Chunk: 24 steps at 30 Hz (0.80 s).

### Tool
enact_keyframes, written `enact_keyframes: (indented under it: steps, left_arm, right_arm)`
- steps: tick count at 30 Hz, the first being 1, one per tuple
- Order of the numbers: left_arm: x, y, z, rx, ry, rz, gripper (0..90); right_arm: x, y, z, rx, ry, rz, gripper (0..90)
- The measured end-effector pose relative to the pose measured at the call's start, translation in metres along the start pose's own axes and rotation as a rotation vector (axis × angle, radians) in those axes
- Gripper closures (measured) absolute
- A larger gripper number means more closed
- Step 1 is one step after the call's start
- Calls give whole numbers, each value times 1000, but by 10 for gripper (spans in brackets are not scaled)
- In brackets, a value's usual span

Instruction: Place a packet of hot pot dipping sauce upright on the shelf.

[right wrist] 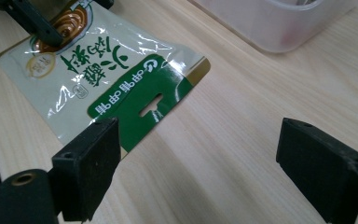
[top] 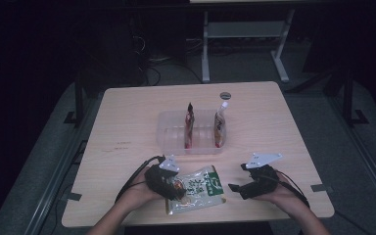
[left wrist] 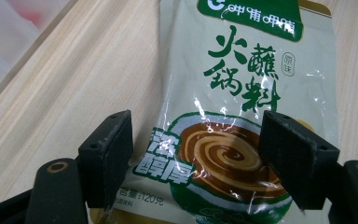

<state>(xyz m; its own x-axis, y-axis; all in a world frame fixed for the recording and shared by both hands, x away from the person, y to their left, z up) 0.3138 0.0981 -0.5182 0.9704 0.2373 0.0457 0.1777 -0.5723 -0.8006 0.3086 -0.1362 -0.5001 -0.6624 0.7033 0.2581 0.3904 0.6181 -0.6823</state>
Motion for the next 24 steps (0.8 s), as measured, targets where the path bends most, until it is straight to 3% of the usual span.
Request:
enact_keyframes:
  steps: [4,7,10,11,12,13,15,17,24]
  left_arm:
    - [-2,1,0,-2,-6,4,292]
    - [-6,3,-1,-1,-1,22,411]
    - [-7,3,-3,-2,4,-6,498]
    - [-6,3,-2,3,12,-7,542]
    - [-5,2,-2,2,5,-13,673]
    - [-4,2,-2,-3,1,-9,673]
    - [-5,0,-3,-7,22,-4,844]
    - [-6,0,-3,-1,57,-24,859]
    - [-6,-3,-7,-36,51,-16,898]
  right_arm:
    - [0,1,0,9,4,-2,134]
    - [0,1,0,16,5,-5,132]
    - [2,1,0,23,9,-22,132]
    - [3,1,0,27,11,-30,132]
    - [5,2,0,39,21,-50,133]
    - [5,2,0,39,21,-50,133]
    - [8,2,-2,45,26,-92,133]
    - [8,3,-3,43,27,-109,134]
    - [13,11,-10,44,38,-155,135]
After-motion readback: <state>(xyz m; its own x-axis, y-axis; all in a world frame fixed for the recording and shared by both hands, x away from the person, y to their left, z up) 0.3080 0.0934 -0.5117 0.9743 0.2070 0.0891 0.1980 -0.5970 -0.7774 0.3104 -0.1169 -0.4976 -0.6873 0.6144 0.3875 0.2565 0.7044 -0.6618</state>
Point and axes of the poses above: each handheld gripper's, and its own axes: y roughly forward along the jaws, z roughly out of its underside, x roughly to its left, the point moved 8 cm from there along y, roughly forward along the jaws, and after that the axes turned 12 degrees about y, right-handed, at the moved point
